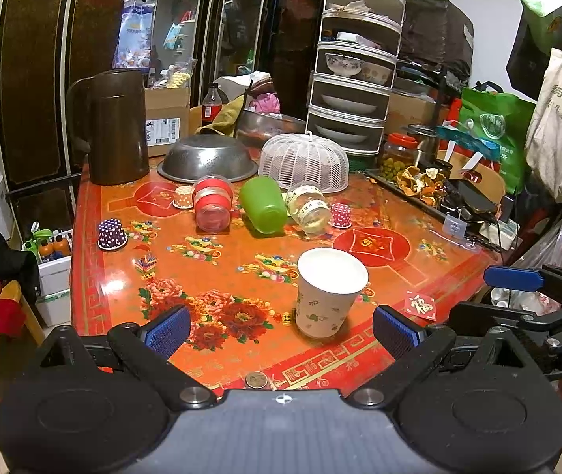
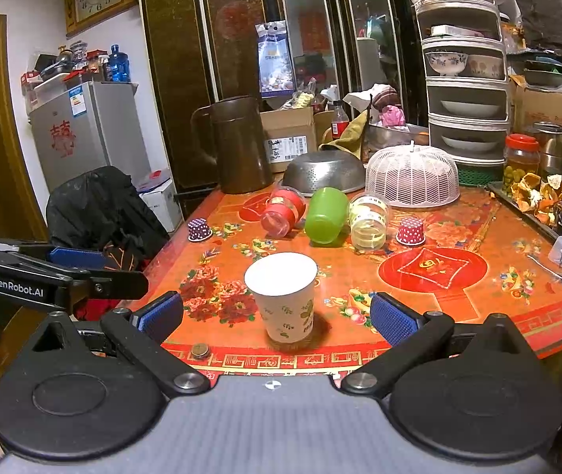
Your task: Flip cup upright
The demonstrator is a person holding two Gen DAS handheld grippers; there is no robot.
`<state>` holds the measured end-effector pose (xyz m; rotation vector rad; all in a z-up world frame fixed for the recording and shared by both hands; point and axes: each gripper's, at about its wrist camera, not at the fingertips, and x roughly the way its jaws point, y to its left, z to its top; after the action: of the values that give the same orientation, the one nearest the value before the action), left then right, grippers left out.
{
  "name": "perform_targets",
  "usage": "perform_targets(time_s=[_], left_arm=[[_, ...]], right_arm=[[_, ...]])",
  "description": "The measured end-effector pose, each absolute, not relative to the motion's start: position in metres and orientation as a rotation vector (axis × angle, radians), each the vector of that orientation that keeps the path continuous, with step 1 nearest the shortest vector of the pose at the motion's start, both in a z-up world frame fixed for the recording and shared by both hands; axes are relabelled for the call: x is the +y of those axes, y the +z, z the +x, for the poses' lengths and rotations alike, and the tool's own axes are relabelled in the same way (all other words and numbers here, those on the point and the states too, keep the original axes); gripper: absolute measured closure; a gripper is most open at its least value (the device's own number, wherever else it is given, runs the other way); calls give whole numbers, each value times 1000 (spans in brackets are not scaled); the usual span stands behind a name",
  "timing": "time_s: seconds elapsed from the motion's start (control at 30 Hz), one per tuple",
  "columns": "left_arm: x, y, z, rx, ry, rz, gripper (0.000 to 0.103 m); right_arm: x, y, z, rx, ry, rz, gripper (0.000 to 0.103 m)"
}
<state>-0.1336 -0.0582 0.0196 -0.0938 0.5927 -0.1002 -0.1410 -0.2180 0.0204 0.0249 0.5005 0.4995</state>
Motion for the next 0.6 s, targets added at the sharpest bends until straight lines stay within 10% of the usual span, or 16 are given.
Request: perform_targets(time_s=[0.6], left_arm=[[-57, 18, -131, 597, -87, -95, 3]], right_arm=[[-218, 20, -141, 498, 497, 31, 1]])
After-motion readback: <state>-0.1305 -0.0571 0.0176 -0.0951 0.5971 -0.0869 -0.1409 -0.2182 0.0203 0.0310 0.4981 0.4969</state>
